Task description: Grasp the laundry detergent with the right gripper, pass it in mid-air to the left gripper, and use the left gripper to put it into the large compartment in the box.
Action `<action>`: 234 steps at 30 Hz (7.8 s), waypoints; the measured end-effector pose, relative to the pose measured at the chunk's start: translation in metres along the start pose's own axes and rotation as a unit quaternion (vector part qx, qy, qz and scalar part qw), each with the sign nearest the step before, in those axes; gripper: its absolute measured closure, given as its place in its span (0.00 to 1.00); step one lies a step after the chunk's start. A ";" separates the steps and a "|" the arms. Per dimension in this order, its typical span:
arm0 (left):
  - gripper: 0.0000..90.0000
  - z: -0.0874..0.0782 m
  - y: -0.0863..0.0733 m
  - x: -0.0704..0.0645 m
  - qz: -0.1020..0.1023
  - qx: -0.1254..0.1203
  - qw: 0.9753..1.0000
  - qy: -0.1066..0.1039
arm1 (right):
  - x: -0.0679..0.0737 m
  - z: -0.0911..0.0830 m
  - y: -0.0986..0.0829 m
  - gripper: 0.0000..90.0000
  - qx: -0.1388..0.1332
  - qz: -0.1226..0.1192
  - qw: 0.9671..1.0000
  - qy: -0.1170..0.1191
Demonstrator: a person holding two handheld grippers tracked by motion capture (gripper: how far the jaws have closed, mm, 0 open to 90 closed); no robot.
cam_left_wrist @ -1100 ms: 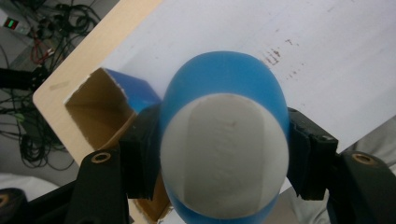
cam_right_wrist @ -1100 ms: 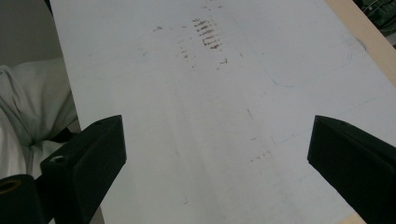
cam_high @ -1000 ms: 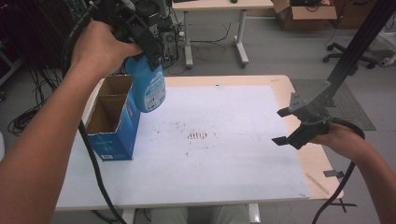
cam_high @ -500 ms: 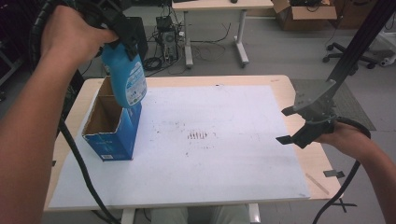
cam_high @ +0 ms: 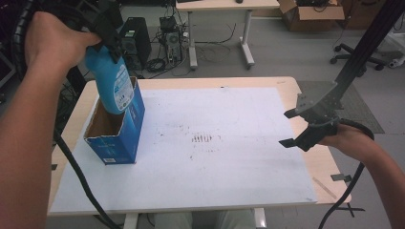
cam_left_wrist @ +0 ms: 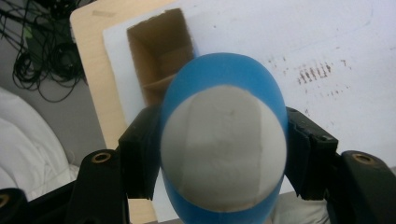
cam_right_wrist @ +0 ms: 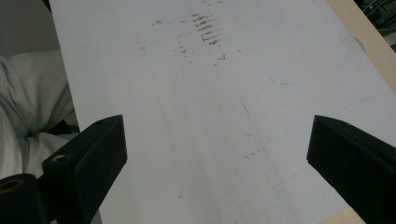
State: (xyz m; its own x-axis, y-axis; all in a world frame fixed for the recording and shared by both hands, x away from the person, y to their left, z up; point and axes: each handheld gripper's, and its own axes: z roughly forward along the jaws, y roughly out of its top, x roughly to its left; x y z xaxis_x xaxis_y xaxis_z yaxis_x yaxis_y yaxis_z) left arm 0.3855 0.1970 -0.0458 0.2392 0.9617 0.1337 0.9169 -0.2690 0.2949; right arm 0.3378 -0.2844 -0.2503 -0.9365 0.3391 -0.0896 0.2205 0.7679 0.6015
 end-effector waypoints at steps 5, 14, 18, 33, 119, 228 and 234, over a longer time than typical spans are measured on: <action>0.42 0.005 -0.003 0.010 -0.020 0.001 1.000 0.007 | -0.001 0.002 0.001 0.05 0.002 -0.001 1.000 0.001; 0.42 0.017 -0.007 0.022 -0.050 0.002 0.999 0.017 | -0.001 0.006 0.002 0.05 0.007 -0.005 1.000 0.004; 0.42 0.022 -0.008 0.027 -0.059 0.001 0.998 0.022 | -0.002 0.007 0.002 0.05 0.007 -0.003 1.000 0.004; 0.42 0.058 -0.014 0.033 -0.055 -0.001 0.998 0.028 | -0.004 0.013 -0.001 0.06 0.011 0.000 1.000 0.010; 0.42 0.225 -0.062 0.041 -0.067 0.023 0.997 0.009 | -0.002 0.022 -0.013 0.06 0.029 0.017 0.999 0.011; 0.07 0.087 -0.031 -0.076 0.173 -0.069 0.977 -0.106 | 0.013 0.003 -0.007 0.06 0.025 0.022 0.999 0.007; 0.07 0.088 -0.026 -0.094 0.202 -0.071 0.970 -0.115 | 0.013 0.006 -0.007 0.06 0.027 0.023 0.999 0.009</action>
State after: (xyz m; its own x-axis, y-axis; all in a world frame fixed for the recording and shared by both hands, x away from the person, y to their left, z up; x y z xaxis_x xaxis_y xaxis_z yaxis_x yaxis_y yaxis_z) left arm 0.3669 0.1183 -0.1490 0.6492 0.7585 0.0562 0.6842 -0.6147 0.3925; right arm 0.3252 -0.2825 -0.2605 -0.9297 0.3651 -0.0492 0.2769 0.7806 0.5604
